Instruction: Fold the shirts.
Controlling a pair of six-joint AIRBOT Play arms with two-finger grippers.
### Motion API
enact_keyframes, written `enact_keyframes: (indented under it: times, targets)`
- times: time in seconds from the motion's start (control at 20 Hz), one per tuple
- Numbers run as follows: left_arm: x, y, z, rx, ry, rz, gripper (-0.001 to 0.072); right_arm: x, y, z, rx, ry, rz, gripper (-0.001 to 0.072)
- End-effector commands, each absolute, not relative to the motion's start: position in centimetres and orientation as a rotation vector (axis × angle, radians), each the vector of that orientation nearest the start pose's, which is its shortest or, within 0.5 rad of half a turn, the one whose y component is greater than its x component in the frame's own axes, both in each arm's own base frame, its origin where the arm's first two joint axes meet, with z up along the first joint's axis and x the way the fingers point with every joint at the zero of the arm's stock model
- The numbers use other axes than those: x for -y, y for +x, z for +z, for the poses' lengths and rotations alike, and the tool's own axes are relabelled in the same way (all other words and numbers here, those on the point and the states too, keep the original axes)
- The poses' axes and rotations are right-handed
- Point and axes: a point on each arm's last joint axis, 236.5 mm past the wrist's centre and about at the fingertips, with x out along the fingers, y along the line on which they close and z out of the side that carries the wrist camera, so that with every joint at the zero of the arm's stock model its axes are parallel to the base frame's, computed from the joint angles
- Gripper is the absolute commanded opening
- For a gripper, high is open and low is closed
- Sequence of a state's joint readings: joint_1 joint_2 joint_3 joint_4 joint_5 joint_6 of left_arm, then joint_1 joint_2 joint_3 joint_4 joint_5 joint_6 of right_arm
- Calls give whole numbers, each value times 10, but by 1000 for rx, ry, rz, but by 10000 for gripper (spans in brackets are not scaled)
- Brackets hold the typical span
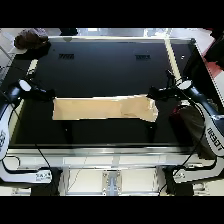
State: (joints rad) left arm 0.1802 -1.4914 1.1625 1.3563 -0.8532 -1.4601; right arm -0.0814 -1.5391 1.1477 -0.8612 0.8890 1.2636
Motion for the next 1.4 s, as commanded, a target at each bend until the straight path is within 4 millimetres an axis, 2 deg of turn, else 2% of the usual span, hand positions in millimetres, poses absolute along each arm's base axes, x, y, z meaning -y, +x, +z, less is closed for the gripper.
enact_keyframes:
  times: [0.0,0.1,0.25,0.3,0.4,0.45,0.55,0.6,0.65,0.7,0.8,0.85,0.95,1.0,1.1,1.2,1.3,1.35]
  targets:
    - [-37,456,-80,-1206,-191,24,7,-78,469,-54,-1127,508,271,11]
    - [-36,454,-84,-1220,-192,22,7,-78,469,-55,-1129,507,272,13]
    - [-35,452,-80,-1223,-192,19,37,-78,469,-52,-1123,506,273,17]
    - [-34,450,-76,-1226,-191,16,142,-78,470,-45,-1115,502,281,36]
    - [-35,447,-60,-1210,-190,16,615,-80,473,-20,-1104,465,324,39]
    - [-38,448,-48,-1184,-189,20,648,-77,472,-3,-1103,418,344,39]
    - [-47,450,-11,-1098,-188,38,648,-58,469,39,-1093,283,355,59]
    - [-51,450,11,-1050,-186,46,648,-43,467,61,-1076,226,331,151]
    - [-55,450,33,-995,-181,53,648,-27,466,86,-1039,183,299,277]
    - [-55,451,62,-918,-172,57,648,-12,465,109,-992,156,265,340]
    - [-52,457,124,-726,-151,56,648,14,460,149,-894,138,203,349]
    - [-46,460,158,-619,-132,49,648,25,457,161,-864,136,176,350]
    - [-26,454,207,-494,-106,9,648,45,451,163,-869,196,115,352]
    - [-13,450,220,-481,-91,-21,647,55,451,157,-885,261,75,401]
    - [18,438,229,-531,-12,-114,647,64,450,137,-939,350,65,417]
    - [48,429,229,-603,49,-201,648,63,450,106,-1030,466,110,418]
    - [78,430,230,-648,77,-275,648,56,447,71,-1136,580,181,419]
    - [95,434,229,-667,90,-314,648,53,446,55,-1185,637,209,464]
